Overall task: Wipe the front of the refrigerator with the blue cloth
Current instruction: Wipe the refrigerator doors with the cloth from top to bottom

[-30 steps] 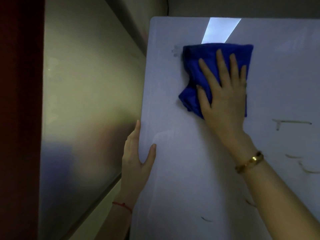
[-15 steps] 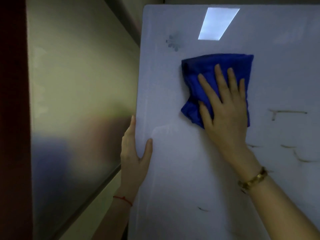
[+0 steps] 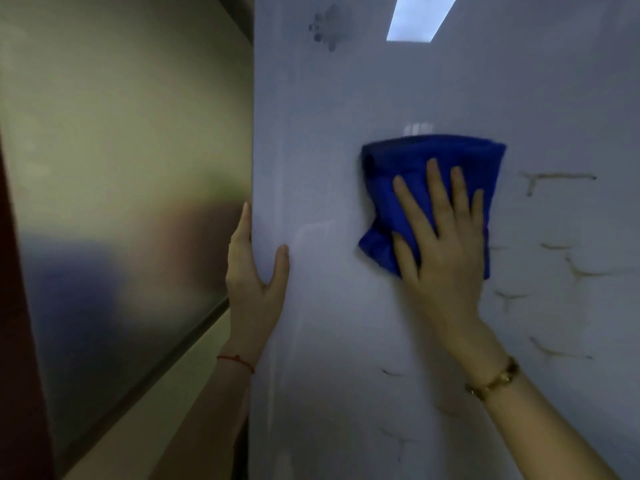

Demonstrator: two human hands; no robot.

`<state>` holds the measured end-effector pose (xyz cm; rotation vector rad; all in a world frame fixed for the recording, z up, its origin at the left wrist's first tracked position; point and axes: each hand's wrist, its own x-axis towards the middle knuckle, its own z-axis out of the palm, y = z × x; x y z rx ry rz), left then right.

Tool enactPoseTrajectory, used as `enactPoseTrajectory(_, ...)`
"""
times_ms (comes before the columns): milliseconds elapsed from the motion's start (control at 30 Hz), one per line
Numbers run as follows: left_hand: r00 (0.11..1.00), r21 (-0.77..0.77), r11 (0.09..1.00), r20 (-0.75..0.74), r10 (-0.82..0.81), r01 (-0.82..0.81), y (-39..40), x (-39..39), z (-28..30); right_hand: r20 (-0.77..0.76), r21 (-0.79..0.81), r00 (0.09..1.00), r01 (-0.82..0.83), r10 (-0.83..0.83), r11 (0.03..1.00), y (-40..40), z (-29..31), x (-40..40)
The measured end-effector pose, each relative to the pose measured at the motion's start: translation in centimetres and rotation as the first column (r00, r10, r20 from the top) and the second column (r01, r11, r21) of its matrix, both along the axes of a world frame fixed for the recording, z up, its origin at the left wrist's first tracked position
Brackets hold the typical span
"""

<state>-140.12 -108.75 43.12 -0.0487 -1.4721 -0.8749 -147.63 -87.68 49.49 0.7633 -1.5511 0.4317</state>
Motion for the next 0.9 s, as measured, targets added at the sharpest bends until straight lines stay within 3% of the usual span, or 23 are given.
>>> enactPoseTrajectory(67, 1.0, -0.011, 1.0, -0.009, 0.015, -0.015, 0.0, 0.1, -0.1, -0.046, 0.208, 0.999, 0.008, 0.001, 0.978, 0.0, -5.4, 0.0)
enactPoseTrajectory(133, 1.0, -0.016, 1.0, -0.014, 0.011, -0.011, 0.2, 0.0, -0.1, -0.101, 0.434, 0.994, 0.079, -0.038, 0.897, 1.2, -11.9, -0.2)
enactPoseTrajectory(200, 1.0, -0.011, 1.0, -0.02, 0.018, -0.018, 0.4, 0.1, 0.0, -0.131, 0.536, 0.988, 0.143, -0.086, 0.832, 3.1, -14.7, -0.4)
enactPoseTrajectory(267, 0.998, -0.016, 0.999, -0.029, 0.049, -0.049, 0.6, 0.1, 0.1, -0.115, 0.491, 0.99, 0.129, -0.083, 0.862, 4.0, -12.4, -0.8)
enactPoseTrajectory(367, 0.997, -0.011, 0.997, -0.03, 0.07, -0.07, 0.4, 0.0, 0.0, -0.047, 0.195, 0.998, 0.06, -0.052, 0.979, 3.1, -4.6, -0.7)
enactPoseTrajectory(433, 0.997, -0.006, 0.997, -0.027, 0.076, -0.076, 0.4, 0.0, 0.1, 0.025, -0.002, 1.0, 0.009, -0.009, 1.0, 1.6, -0.9, -0.4)
enactPoseTrajectory(500, 0.997, 0.007, 0.998, -0.023, 0.07, -0.07, 0.6, 0.2, 0.1, 0.023, 0.017, 1.0, -0.001, 0.001, 1.0, 0.3, -1.7, 0.1)
enactPoseTrajectory(633, 0.998, -0.002, 0.998, -0.01, 0.061, -0.061, 0.7, 0.4, 0.2, -0.081, 0.406, 0.995, 0.087, -0.059, 0.91, 1.7, -10.5, 0.2)
enactPoseTrajectory(700, 0.998, 0.008, 0.998, -0.009, 0.058, -0.058, 0.7, 0.4, 0.2, -0.084, 0.427, 0.995, 0.091, -0.061, 0.899, 3.5, -9.9, -0.4)
enactPoseTrajectory(767, 0.997, 0.034, 0.996, -0.004, 0.081, -0.08, 1.0, 0.4, 0.4, -0.055, 0.321, 0.996, 0.083, -0.069, 0.944, 4.0, -6.2, -0.7)
enactPoseTrajectory(900, 0.993, 0.075, 0.99, -0.002, 0.122, -0.121, 1.9, 0.3, 0.7, 0.041, -0.077, 0.999, -0.008, 0.011, 0.997, 1.8, 3.6, -0.5)
